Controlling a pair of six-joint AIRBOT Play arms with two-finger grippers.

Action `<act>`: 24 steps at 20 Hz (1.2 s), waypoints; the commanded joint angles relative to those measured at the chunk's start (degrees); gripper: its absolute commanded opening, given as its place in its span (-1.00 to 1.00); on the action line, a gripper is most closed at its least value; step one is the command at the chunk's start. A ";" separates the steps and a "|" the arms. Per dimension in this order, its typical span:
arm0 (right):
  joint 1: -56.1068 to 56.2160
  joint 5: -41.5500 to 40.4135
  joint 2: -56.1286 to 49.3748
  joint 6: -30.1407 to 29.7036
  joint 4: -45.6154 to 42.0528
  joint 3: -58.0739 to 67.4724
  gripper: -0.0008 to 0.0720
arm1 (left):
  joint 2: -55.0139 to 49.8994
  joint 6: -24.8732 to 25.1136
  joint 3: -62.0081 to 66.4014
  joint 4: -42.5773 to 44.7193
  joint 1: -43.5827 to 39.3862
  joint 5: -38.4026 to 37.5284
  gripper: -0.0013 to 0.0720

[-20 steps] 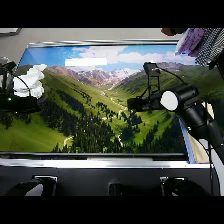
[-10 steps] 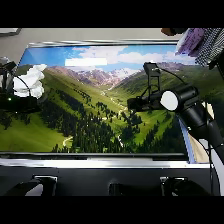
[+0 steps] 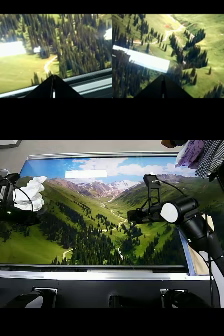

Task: Fold the clothes and pants, and hang the long-sleeved shirts on hangers.

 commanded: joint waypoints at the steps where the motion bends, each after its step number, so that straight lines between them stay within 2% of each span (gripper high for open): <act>1: 0.04 0.00 0.04 0.00 0.02 0.04 -0.90 | -0.04 1.38 -0.07 0.15 0.02 0.15 -0.93; 2: 0.07 0.00 0.04 0.00 0.02 0.04 -0.90 | -0.04 1.36 -0.20 0.17 0.04 0.85 -0.93; 3: 0.04 0.02 0.04 0.00 0.02 0.04 -0.90 | -0.04 1.22 -0.52 0.31 0.04 2.49 -0.78; 4: 0.04 -0.02 0.04 0.02 0.04 0.04 -0.90 | -0.04 -1.75 -1.07 1.66 0.04 5.27 -0.19; 5: 0.04 -0.15 0.04 0.02 0.04 0.04 -0.90 | -0.04 -7.98 -1.70 4.59 0.04 8.15 0.23; 6: 0.04 -0.20 0.04 0.07 0.11 0.04 -0.90 | -0.07 -13.44 -2.16 8.76 0.04 11.32 0.55; 8: 0.04 0.00 0.04 0.48 0.72 0.04 -0.90 | -1.38 -25.11 -2.12 21.59 0.74 18.71 0.57; 9: 0.07 0.04 0.04 0.48 0.76 0.04 -0.90 | -2.82 -28.65 -1.79 24.76 2.25 22.47 0.57; 10: 0.04 0.04 0.04 0.48 1.18 0.04 -0.90 | -5.46 -30.10 -0.72 25.16 4.66 25.75 0.57; 13: 0.04 0.07 0.04 0.46 1.38 0.04 -0.89 | -17.25 -34.47 4.68 25.16 10.49 29.22 0.57; 15: 0.04 0.66 0.04 0.46 1.62 0.04 -0.89 | -25.44 -34.82 7.82 25.03 12.68 32.83 0.92; 16: 0.04 1.07 0.04 0.46 1.62 0.04 -0.89 | -28.87 -36.50 9.07 24.72 13.42 35.82 0.92; 19: 0.07 2.34 0.04 0.48 1.62 0.04 -0.89 | -37.16 -38.73 10.99 23.43 14.78 49.46 0.92; 22: 0.04 3.50 0.04 0.74 1.62 0.04 -0.89 | -42.69 -47.19 11.32 22.99 15.45 64.24 0.91; 24: 0.04 3.87 0.04 0.72 1.57 0.04 -0.89 | -45.83 -47.98 11.96 22.75 15.54 69.07 0.90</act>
